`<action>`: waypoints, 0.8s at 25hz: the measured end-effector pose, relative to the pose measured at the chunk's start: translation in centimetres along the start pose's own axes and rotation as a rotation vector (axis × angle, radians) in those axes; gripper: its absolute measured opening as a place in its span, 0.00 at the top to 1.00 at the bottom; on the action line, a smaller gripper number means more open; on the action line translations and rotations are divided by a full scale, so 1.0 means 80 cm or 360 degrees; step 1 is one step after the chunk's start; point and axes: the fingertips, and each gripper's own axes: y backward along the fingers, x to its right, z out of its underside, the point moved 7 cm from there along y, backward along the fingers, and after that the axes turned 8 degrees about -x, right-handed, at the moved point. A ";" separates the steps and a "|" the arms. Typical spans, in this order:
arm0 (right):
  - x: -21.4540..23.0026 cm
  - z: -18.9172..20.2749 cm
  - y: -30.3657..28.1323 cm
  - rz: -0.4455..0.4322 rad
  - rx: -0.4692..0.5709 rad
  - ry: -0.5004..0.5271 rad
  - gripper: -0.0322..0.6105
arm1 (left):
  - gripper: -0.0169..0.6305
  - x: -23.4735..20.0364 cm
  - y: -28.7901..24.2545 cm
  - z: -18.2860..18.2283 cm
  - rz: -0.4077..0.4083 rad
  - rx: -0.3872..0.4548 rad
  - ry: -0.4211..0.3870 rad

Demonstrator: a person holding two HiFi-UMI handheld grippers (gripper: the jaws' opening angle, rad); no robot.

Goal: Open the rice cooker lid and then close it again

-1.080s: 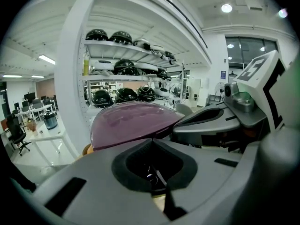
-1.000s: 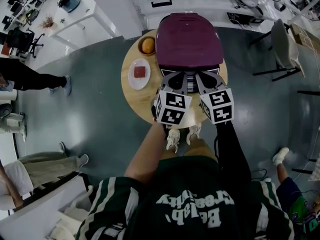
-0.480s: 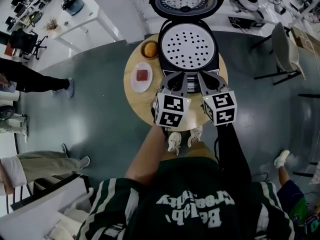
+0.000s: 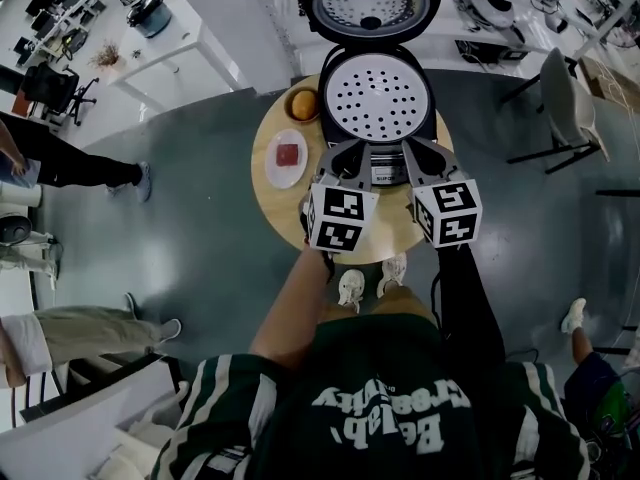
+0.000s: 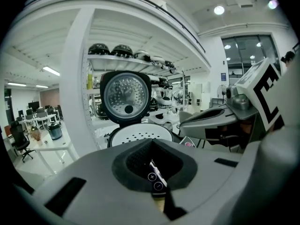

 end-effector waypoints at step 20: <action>0.078 -0.186 0.027 0.0045 0.0465 0.0027 0.94 | 0.98 -0.083 0.043 -0.183 -0.0122 0.0439 -0.0154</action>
